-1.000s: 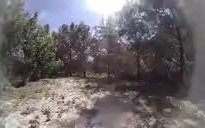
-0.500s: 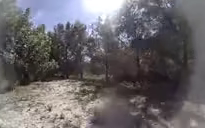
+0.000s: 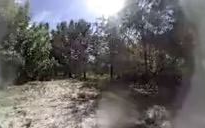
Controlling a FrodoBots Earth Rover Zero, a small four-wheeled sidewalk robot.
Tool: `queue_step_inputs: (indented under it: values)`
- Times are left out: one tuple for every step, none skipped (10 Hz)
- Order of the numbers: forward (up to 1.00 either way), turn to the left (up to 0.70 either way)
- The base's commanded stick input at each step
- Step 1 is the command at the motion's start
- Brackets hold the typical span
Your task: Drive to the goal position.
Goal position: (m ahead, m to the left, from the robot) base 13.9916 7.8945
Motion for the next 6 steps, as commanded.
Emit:
queue_step_inputs:
  values:
    - [0.85,0.23]
    - [0.85,0.0]
    - [0.85,0.0]
    - [0.85,0.27]
    - [0.85,0.34]
    - [0.85,0.34]
